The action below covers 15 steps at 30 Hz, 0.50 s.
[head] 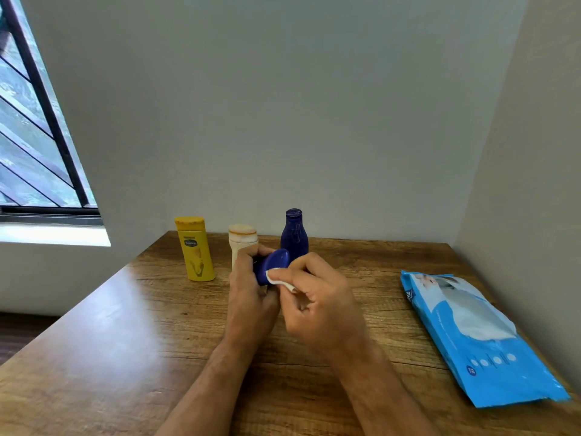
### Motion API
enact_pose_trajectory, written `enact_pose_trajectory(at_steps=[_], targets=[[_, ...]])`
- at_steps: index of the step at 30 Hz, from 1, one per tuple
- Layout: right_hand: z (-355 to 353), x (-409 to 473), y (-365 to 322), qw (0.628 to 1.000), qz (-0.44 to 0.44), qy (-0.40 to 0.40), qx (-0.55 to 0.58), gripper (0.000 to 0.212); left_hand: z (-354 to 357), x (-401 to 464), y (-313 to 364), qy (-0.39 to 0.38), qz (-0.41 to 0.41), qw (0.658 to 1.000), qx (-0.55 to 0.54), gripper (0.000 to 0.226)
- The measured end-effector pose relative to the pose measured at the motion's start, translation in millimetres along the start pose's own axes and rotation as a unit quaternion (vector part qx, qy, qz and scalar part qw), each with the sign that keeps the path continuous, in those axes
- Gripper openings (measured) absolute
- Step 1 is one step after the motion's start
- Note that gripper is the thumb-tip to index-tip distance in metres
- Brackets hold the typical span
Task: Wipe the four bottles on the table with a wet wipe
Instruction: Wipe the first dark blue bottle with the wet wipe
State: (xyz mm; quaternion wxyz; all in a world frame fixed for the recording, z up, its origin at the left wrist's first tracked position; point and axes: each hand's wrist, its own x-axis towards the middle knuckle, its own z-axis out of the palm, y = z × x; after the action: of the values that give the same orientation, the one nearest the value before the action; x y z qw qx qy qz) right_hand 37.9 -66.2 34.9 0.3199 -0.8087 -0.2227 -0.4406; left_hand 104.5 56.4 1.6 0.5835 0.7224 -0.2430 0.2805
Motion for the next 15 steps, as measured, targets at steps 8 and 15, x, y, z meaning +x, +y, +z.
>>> enact_pose_trajectory(at_steps=[8, 15], targets=[[-3.2, 2.6, 11.3, 0.996, 0.069, 0.045, -0.018, 0.025, 4.7, -2.0, -2.5, -0.032, -0.018, 0.999, 0.023, 0.048], [-1.7, 2.0, 6.9, 1.0, 0.021, 0.005, -0.01, 0.023, 0.1, 0.1, -4.5, -0.046, -0.016, 0.998, 0.034, 0.045]])
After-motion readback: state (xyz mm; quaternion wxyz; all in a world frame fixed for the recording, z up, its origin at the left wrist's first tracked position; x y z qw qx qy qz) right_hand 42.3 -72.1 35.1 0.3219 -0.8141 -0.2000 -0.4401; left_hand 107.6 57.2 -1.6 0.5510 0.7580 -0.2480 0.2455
